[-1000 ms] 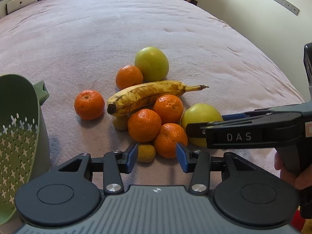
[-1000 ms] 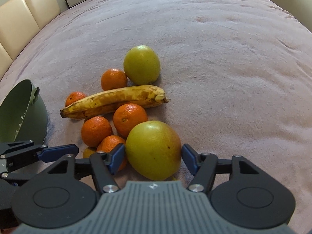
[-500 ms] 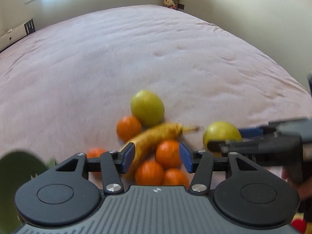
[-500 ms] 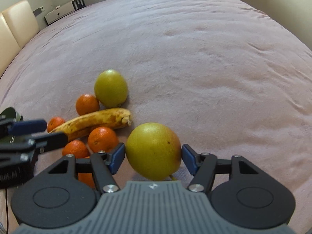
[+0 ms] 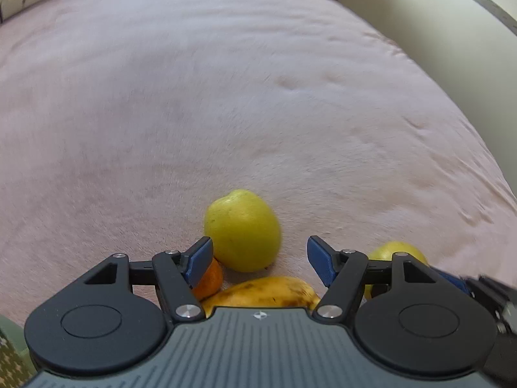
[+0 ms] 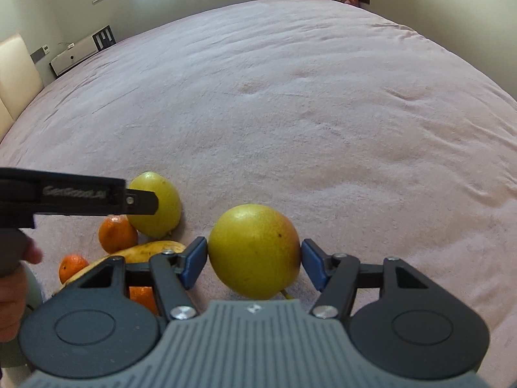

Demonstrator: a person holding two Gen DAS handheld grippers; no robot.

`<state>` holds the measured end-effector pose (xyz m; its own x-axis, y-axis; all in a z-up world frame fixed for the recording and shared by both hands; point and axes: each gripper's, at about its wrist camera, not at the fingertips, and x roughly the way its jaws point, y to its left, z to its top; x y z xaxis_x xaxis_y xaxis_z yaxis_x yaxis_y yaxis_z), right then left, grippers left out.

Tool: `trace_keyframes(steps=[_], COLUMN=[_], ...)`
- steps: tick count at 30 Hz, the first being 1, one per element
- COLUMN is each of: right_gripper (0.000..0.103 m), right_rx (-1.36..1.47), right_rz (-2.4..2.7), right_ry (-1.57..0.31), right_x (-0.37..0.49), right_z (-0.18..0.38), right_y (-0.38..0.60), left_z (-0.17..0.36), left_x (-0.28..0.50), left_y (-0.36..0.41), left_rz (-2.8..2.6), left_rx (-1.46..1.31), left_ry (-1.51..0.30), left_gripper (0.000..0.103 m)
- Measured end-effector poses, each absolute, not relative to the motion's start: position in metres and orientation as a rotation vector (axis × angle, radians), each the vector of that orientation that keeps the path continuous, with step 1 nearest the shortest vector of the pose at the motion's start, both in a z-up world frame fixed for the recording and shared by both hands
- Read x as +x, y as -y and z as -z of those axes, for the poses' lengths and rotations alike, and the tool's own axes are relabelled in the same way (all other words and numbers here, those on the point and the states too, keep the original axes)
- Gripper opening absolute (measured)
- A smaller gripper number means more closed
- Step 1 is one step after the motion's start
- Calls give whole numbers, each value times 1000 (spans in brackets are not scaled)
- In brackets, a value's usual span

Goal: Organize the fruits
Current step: 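Grasp the yellow-green pear with the right gripper while the left gripper grasps another pear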

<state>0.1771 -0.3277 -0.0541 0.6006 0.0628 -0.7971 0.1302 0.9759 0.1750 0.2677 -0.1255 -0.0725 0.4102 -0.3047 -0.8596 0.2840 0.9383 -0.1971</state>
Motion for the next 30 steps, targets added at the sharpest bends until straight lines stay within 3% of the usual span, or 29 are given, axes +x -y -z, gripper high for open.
trace_keyframes(steps=[11, 15, 30], right_gripper=[61, 61, 61], right_rx=[233, 259, 245], right_rz=[27, 39, 46], right_ry=[-951, -965, -936], right_x=[183, 184, 181], right_z=[60, 63, 51], right_y=[322, 326, 322], left_z=[102, 108, 81], left_x=[300, 303, 280], left_y=[125, 128, 121], left_rz=[318, 315, 327], left_rx=[-90, -85, -107], left_ry=[-1153, -1154, -1059], left_gripper=[84, 77, 75])
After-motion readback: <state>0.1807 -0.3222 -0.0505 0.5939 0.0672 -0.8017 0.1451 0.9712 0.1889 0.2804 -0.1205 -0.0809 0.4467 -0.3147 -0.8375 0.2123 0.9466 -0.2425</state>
